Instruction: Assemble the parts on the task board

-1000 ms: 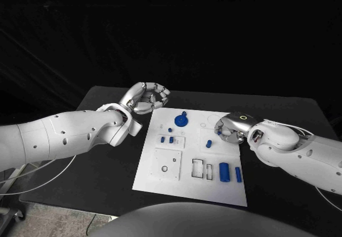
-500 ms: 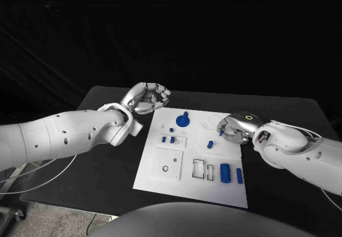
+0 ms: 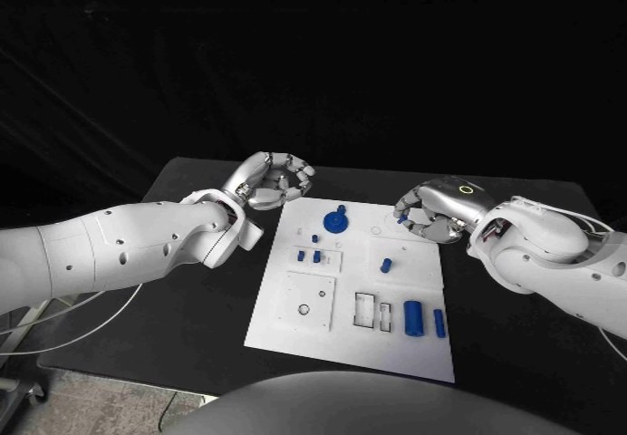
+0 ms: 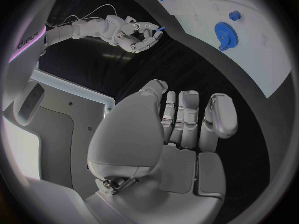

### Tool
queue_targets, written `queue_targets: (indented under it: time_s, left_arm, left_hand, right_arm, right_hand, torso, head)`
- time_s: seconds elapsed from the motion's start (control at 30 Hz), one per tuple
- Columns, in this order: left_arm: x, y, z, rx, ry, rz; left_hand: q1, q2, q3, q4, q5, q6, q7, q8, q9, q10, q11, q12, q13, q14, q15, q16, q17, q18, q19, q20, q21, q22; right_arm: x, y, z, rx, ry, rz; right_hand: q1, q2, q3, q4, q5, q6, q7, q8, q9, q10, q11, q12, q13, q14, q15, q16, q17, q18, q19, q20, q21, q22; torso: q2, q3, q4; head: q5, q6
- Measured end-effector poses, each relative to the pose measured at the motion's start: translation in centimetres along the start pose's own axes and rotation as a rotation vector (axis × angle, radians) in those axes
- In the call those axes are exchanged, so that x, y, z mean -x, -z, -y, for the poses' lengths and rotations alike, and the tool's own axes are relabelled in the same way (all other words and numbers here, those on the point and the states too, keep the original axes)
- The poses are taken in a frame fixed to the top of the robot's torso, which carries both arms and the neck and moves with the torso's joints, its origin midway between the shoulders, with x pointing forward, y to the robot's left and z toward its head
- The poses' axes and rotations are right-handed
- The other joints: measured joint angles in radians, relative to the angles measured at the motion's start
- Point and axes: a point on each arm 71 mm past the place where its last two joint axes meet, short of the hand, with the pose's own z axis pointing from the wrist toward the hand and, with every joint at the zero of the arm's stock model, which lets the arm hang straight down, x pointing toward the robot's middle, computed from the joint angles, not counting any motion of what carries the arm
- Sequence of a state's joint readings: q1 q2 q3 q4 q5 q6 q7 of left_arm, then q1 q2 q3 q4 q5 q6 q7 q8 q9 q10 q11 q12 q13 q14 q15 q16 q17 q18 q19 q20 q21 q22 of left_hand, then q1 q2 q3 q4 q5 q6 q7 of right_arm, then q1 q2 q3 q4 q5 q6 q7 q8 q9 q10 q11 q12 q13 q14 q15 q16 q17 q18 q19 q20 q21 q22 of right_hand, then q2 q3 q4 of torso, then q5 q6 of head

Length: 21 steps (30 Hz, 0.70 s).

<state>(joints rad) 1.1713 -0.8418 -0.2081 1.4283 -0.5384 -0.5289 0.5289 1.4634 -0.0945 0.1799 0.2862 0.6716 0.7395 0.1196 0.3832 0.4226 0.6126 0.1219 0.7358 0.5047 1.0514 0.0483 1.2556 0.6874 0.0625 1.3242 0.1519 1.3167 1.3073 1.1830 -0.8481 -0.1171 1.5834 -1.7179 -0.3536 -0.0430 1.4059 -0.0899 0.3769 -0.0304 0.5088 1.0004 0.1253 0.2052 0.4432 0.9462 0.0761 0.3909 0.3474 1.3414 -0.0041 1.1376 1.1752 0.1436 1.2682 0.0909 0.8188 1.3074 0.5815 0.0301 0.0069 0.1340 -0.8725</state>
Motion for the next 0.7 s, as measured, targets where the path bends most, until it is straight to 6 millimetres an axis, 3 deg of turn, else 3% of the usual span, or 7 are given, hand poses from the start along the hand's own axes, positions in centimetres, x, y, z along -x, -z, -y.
queue_targets:
  time_s: [0.17,0.47,0.7]
  left_arm:
    - [0.0,0.0,-0.1,0.003,0.0,-0.003]
    - [-0.3,-0.2,-0.1,0.004,0.004,-0.012]
    - [-0.4,-0.1,-0.2,0.008,0.006,-0.017]
  left_hand:
    - [0.001,0.001,0.0,0.0,0.0,0.0,0.0,0.0,-0.001,0.001,-0.001,0.0,-0.002,-0.016,0.002,-0.005,-0.021,0.0,-0.012,0.007,-0.006,0.0]
    - [0.005,0.005,0.0,0.0,0.0,0.0,0.0,0.0,-0.003,0.003,-0.003,0.0,-0.005,-0.024,0.002,-0.013,-0.039,0.0,-0.02,0.005,-0.012,0.0]
    - [0.013,0.005,0.0,0.0,0.0,-0.004,0.004,0.0,-0.005,0.003,-0.004,0.0,-0.009,-0.034,0.001,-0.019,-0.051,0.0,-0.023,0.009,-0.018,0.0]
  right_arm:
    - [-0.4,-0.2,-2.6,0.057,-0.035,-0.013]
    - [-3.2,-1.0,-7.6,0.158,-0.08,-0.069]
    - [-5.0,-2.3,-9.5,0.192,-0.062,-0.101]
  right_hand:
    - [0.0,0.0,0.0,0.0,0.0,-0.005,0.005,-0.006,0.0,0.0,0.0,0.0,-0.002,0.0,0.0,0.0,-0.002,-0.005,0.003,0.003,0.0,0.0]
    - [0.0,0.0,0.003,-0.003,0.0,-0.008,0.008,-0.012,0.0,0.0,0.0,-0.002,-0.008,0.004,0.004,0.008,0.005,-0.005,0.004,0.004,0.015,0.0]
    - [0.0,0.0,0.004,-0.004,0.0,-0.008,0.008,-0.012,0.0,0.0,0.0,-0.004,-0.01,0.004,0.004,0.009,0.005,-0.005,0.007,0.007,0.015,0.0]
  torso:
    - [0.0,0.0004,-0.0001]
    - [-0.001,0.0004,0.0]
    - [-0.001,0.0004,0.0006]
  head:
    - [0.003,0.0]
    - [0.007,0.0]
    - [0.021,0.0]
